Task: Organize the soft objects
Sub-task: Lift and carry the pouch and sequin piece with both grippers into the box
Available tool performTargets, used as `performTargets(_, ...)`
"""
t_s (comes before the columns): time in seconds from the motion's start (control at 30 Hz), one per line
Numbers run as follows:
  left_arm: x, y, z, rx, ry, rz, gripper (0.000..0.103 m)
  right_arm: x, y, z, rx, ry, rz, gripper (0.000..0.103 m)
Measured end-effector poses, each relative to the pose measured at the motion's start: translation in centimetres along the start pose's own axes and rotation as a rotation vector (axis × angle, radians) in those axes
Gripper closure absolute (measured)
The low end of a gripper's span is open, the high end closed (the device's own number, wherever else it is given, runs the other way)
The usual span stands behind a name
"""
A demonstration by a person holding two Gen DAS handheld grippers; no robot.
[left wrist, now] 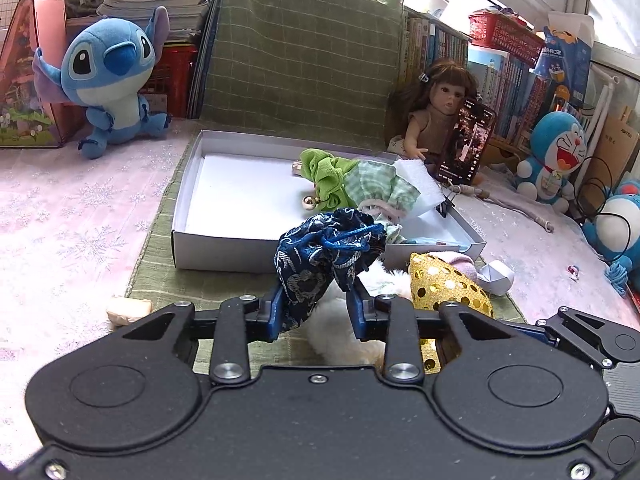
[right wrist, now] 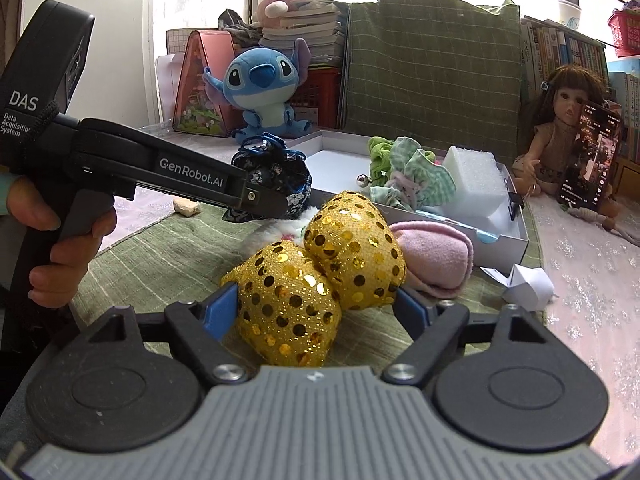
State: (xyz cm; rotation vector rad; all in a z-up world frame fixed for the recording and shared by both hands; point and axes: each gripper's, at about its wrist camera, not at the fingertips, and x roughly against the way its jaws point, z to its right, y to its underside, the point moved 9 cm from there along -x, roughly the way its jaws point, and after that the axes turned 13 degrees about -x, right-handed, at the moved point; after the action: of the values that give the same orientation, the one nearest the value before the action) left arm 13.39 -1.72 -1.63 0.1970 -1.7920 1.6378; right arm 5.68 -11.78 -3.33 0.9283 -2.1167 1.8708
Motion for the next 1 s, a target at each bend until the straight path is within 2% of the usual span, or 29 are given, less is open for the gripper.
performTargets(0.47,1.8,-1.5,-0.7,-0.004,-0.029,0.043,0.072,1.1,-2.4,0.3,-0.043,0.021,0.056,0.021)
performTargets(1.0,0.2,-5.4,-4.0,0.056,-0.064,0.057,0.072,-2.0,-7.9,2.8,-0.128,0.077,0.078,0.021)
